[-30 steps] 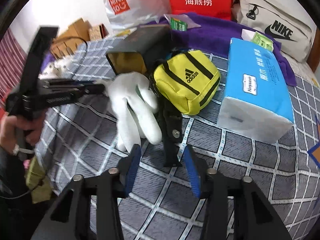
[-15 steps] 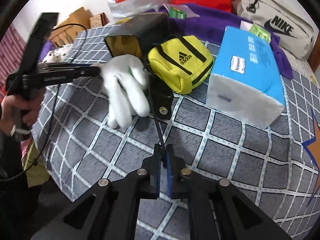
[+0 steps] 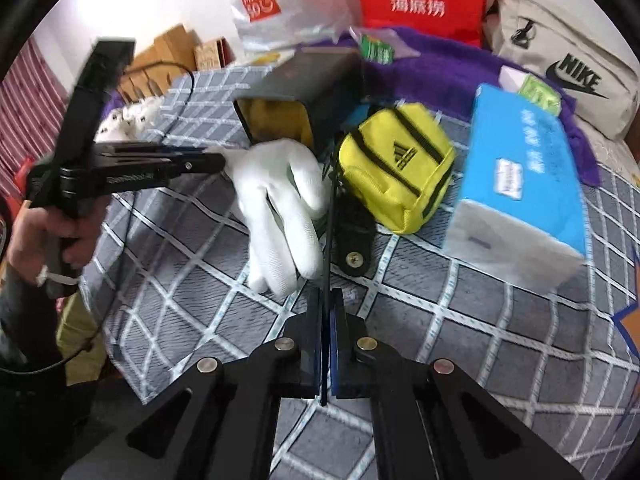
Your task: Organize soft objects
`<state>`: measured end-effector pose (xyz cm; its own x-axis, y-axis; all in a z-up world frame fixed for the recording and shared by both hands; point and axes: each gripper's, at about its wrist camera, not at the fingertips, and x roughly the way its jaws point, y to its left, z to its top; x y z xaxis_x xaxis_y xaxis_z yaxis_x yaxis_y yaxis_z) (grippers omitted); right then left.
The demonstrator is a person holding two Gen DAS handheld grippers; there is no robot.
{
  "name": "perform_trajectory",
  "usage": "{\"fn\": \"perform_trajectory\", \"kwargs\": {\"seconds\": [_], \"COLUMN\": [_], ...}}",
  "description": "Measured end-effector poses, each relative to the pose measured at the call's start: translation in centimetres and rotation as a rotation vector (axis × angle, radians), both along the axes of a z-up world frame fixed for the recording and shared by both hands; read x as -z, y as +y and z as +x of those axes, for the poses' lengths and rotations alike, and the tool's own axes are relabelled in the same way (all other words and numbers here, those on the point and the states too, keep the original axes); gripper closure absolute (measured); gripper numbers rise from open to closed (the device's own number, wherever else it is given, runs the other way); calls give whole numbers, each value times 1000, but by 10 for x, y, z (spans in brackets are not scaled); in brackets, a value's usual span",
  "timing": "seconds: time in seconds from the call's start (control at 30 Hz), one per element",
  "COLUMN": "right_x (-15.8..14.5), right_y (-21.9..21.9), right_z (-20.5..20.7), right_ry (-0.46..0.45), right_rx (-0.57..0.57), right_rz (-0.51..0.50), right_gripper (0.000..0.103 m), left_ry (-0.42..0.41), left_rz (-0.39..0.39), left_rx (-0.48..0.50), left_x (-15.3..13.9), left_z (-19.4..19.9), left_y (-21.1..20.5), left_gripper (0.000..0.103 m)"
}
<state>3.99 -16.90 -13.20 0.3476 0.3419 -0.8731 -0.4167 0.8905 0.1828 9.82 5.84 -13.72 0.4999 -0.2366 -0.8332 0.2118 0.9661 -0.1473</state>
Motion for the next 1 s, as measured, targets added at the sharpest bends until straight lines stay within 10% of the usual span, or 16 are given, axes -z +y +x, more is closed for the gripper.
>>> {"fn": "perform_trajectory", "kwargs": {"seconds": [1.0], "right_x": [-88], "right_y": [-57], "right_z": [-14], "right_ry": [-208], "right_rx": [167], "right_rz": [65], "right_gripper": [100], "left_ry": [-102], "left_rz": [-86], "left_rx": [-23], "left_x": [-67], "left_z": [-2], "left_y": [-3], "left_gripper": [81]}}
